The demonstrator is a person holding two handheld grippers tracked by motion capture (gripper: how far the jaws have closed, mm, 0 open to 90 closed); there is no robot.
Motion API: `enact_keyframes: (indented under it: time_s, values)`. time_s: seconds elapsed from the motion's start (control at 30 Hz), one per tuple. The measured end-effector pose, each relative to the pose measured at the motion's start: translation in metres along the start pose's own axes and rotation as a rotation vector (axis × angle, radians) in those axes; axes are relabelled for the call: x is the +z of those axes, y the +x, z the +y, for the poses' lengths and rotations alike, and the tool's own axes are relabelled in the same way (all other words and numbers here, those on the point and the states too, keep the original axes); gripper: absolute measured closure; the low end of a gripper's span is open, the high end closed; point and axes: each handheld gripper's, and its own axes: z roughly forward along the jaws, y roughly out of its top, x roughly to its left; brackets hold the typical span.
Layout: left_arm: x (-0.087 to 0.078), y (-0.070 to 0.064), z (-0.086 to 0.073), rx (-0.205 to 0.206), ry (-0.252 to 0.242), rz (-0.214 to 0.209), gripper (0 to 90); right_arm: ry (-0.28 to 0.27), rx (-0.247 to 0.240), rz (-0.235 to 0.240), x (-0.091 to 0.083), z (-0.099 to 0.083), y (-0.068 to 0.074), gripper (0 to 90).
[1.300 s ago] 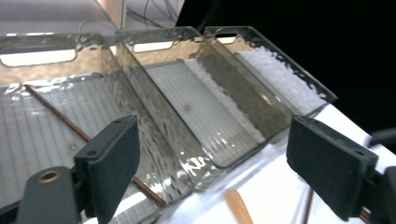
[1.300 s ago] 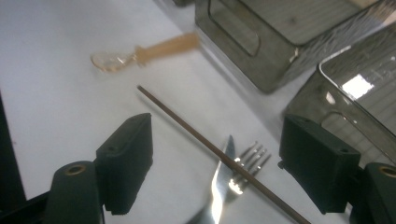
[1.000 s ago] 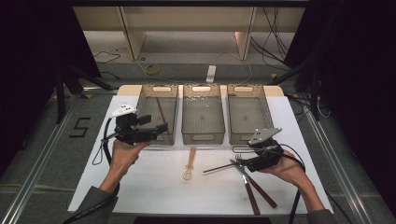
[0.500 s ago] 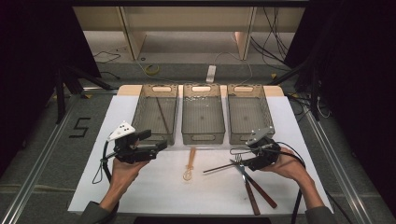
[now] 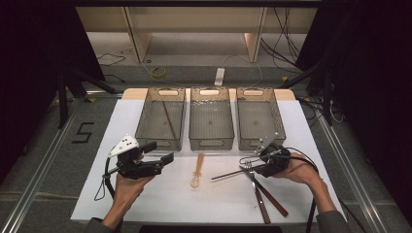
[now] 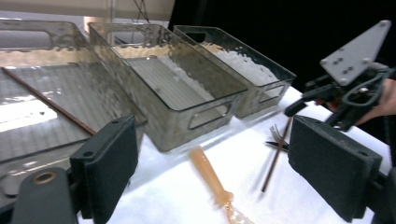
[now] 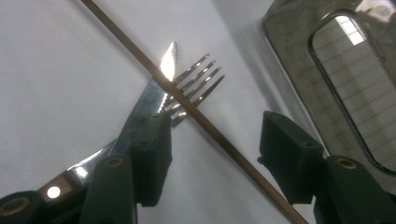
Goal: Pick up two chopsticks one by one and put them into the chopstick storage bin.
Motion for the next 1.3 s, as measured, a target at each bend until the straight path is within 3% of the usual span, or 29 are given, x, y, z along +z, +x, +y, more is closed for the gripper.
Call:
enact_keyframes:
  time_s: [0.3, 0.63, 0.83, 1.03, 1.3]
  values:
    - [0.002, -0.009, -0.002, 0.067, 0.015, -0.005, 15.4, 0.054, -0.039, 0.02, 0.014, 0.003, -0.001, 54.1]
    - [0.003, -0.009, -0.002, 0.068, 0.018, -0.012, 15.5, 0.066, -0.038, 0.046, 0.017, 0.002, -0.003, 62.3]
    - [0.004, -0.01, -0.002, 0.068, 0.024, -0.017, 15.5, 0.108, -0.092, 0.05, 0.016, 0.003, 0.001, 66.6]
    - [0.004, -0.01, -0.003, 0.072, 0.025, -0.016, 15.5, 0.132, -0.094, 0.071, 0.015, 0.004, 0.005, 75.2]
    - [0.005, -0.01, -0.003, 0.075, 0.031, -0.018, 15.5, 0.123, -0.148, 0.084, 0.015, 0.003, 0.008, 84.1]
